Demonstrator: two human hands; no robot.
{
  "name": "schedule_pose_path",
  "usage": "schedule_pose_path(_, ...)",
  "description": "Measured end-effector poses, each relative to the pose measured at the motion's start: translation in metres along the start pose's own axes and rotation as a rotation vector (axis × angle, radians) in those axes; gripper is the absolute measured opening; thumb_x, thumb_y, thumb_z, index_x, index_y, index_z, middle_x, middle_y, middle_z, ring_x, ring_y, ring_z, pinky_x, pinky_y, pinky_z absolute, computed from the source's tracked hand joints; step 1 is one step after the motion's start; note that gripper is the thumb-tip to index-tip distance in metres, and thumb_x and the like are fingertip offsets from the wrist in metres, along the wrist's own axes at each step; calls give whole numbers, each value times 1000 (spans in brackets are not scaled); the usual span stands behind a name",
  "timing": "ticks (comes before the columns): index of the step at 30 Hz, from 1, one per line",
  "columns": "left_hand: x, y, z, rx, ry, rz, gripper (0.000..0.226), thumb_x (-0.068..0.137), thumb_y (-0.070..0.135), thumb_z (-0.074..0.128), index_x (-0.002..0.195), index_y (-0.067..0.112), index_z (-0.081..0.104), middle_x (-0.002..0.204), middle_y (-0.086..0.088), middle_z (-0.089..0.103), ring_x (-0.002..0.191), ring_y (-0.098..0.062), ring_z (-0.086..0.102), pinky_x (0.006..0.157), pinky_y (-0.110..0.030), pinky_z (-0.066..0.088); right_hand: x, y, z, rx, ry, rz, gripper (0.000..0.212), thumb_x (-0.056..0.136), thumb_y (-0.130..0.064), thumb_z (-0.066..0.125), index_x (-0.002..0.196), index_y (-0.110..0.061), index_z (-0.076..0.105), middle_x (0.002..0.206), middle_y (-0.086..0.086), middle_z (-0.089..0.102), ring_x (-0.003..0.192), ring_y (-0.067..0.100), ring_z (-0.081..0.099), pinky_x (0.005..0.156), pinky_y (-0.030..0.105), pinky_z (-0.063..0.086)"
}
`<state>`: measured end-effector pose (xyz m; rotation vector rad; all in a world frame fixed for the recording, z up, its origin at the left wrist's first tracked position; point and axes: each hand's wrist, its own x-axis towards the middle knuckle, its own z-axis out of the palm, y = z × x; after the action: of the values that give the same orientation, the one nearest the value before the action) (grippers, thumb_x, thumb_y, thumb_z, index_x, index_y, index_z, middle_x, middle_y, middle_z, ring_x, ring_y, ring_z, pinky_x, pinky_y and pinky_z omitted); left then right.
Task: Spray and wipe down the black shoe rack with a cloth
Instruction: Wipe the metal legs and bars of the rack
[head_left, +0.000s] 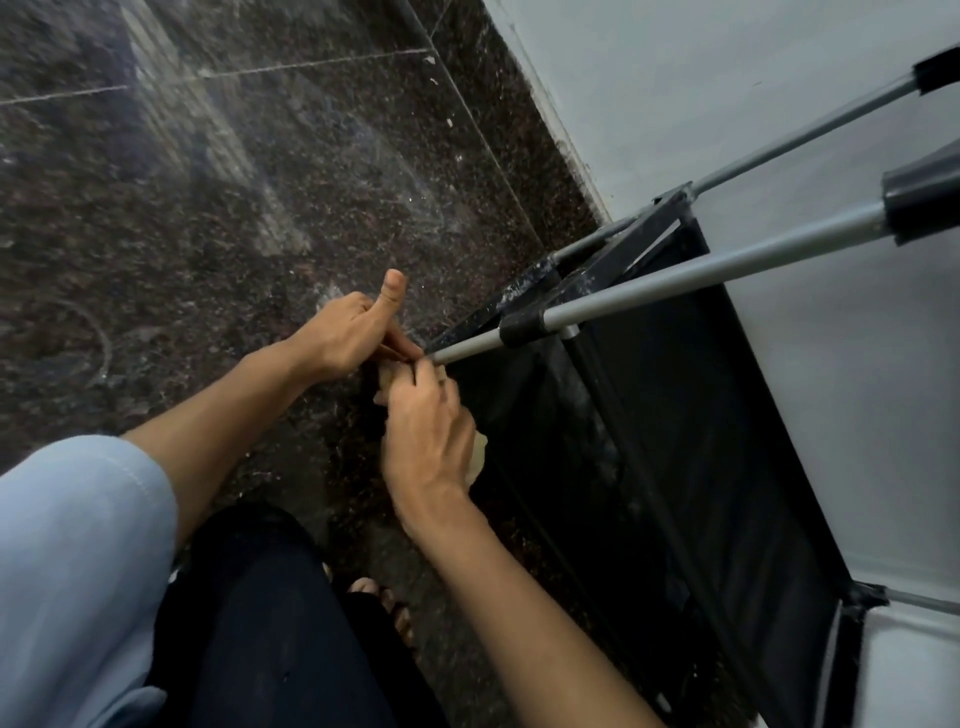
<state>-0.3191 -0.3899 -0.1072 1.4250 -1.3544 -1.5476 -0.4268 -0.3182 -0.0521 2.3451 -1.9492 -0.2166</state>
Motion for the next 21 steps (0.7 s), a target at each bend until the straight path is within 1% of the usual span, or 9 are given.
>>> schedule_pose_path(2,-1,-1,0,-40,-32,-14,88,89,64,8,77,12,78,86,-7,74,86,-19,68,90,-29,50,1,3,19,-106,-36,-62,14,77,-29,77,88,-24,70,78,-5,63,75,14,62,53,24,48)
schedule_pose_path(4,-1,0,0,-38,-36,-11,87,89,64,8,77,12,78,86,-7,74,86,-18,69,92,-33,50,0,6,33,-125,-61,-87,14,75,-31,77,86,-26,71,72,-7,62,75,13,61,54,25,48)
schedule_pose_path(7,-2,-1,1,-41,-28,-9,86,88,65,8,73,16,77,87,-9,74,87,-20,68,95,-37,49,1,9,25,-70,-25,-79,12,74,-27,78,85,-27,72,72,-7,64,74,13,61,52,25,46)
schedule_pose_path(10,-3,0,1,-12,-11,-6,86,85,67,7,71,19,77,86,-8,74,89,-21,66,95,-37,47,-2,12,14,124,75,-50,4,86,-23,68,87,-23,71,81,-4,67,76,17,60,51,26,43)
schedule_pose_path(12,-2,0,1,14,-4,2,86,85,67,5,71,21,77,86,-7,74,91,-21,64,93,-33,46,-6,14,14,155,181,0,14,90,-28,58,87,-21,70,82,-5,66,77,15,59,53,26,45)
schedule_pose_path(13,-2,0,1,7,0,2,85,85,66,6,71,21,76,85,-6,74,90,-20,64,92,-33,47,-7,16,18,130,202,-22,17,90,-29,56,88,-21,70,81,-4,66,77,15,59,53,26,46)
schedule_pose_path(15,-1,0,2,-15,9,4,84,86,66,8,69,21,76,82,-5,74,88,-19,66,93,-35,49,-7,21,27,53,204,-130,16,85,-28,59,92,-20,70,79,-3,65,75,18,62,51,28,49)
schedule_pose_path(17,-2,0,1,-8,1,-4,82,87,65,10,69,19,76,82,-5,74,85,-19,68,94,-37,49,-4,25,34,7,174,-210,23,81,-27,61,101,-19,70,80,-2,66,78,19,63,51,28,51)
schedule_pose_path(21,-4,5,1,18,11,14,80,93,59,13,73,14,76,78,-5,72,84,-19,66,92,-36,50,1,21,21,91,118,-177,17,81,-19,72,98,-21,72,80,-1,67,76,22,63,50,27,46)
